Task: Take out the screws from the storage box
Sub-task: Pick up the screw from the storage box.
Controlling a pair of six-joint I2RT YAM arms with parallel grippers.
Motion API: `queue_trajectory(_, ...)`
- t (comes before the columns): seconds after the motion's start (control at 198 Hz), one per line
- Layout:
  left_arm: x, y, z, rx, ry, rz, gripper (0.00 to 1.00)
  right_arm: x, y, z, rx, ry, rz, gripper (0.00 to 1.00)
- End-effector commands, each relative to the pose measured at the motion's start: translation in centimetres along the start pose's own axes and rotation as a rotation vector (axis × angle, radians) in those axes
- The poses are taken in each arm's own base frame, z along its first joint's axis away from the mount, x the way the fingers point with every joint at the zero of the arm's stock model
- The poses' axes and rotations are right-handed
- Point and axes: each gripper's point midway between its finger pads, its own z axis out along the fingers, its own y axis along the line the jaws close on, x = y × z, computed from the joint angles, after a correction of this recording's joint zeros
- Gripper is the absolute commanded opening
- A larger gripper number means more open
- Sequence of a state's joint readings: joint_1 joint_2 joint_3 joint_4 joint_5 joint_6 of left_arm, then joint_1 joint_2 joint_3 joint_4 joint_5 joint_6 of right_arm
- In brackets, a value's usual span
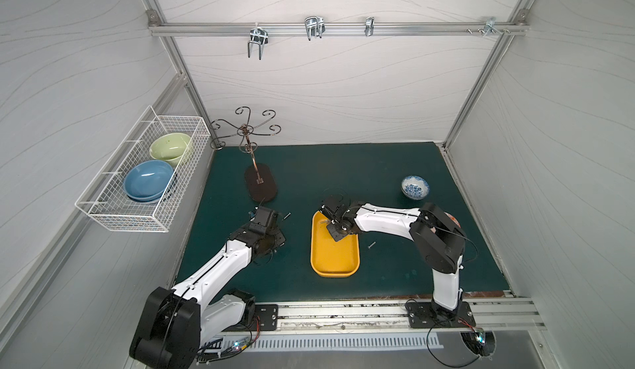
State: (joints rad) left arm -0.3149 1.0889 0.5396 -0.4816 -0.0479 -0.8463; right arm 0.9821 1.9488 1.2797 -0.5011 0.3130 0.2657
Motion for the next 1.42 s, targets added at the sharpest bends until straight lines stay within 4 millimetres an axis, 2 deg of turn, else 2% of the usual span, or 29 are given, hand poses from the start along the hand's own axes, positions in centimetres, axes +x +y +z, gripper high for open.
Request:
queue_trajectory(0.0, -0.6, -0.3, -0.2, 0.021, -0.032, -0.006, 0.29, 2.9, 0.4, 0.8, 0.002, 0.085, -0.009, 0.19)
queue_trajectory(0.278, -0.8, -0.4, -0.6, 0.036, -0.045, -0.001, 0.32, 2.9, 1.2, 1.0, -0.036, 0.092, 0.003, 0.06)
queue_trajectory(0.324, -0.8, -0.5, -0.7, 0.042, -0.05, -0.001, 0.36, 2.7, 1.1, 0.9, -0.035, 0.087, 0.0, 0.05)
queue_trajectory(0.4, -1.0, -0.2, -0.9, 0.035, -0.064, -0.015, 0.49, 2.4, 1.0, 0.6, -0.035, 0.075, 0.009, 0.0)
queue_trajectory(0.466, -1.2, 0.1, -1.3, 0.022, -0.081, -0.031, 0.59, 1.9, 0.9, 0.3, -0.046, 0.06, 0.02, 0.0)
queue_trajectory(0.597, -1.7, 0.8, -2.1, -0.022, -0.108, -0.048, 0.63, 1.0, 0.8, -0.9, -0.06, 0.018, 0.03, 0.0)
queue_trajectory(0.744, -2.2, 2.4, -2.6, -0.113, -0.139, -0.106, 0.77, 0.1, 0.4, -2.5, -0.065, -0.043, 0.043, 0.0)
queue_trajectory(0.921, -2.7, 1.1, -3.5, -0.097, -0.114, -0.076, 0.87, -0.7, -0.4, -5.2, -0.074, -0.149, 0.076, 0.0)
queue_trajectory(0.997, -3.0, 1.2, -4.0, -0.114, -0.12, -0.073, 0.91, -0.8, -0.9, -6.6, -0.08, -0.204, 0.095, 0.0)
queue_trajectory(1.073, -3.5, 1.2, -4.3, -0.118, -0.147, -0.055, 0.92, -1.0, -1.4, -8.3, -0.091, -0.264, 0.115, 0.0)
queue_trajectory(1.179, -3.3, 0.8, -4.0, -0.087, -0.144, -0.012, 0.93, -0.8, -2.3, -10.1, -0.087, -0.32, 0.141, 0.0)
queue_trajectory(1.412, -2.4, -0.9, -3.6, -0.005, -0.074, 0.059, 0.92, 0.7, -5.7, -11.3, -0.036, -0.385, 0.251, 0.0)
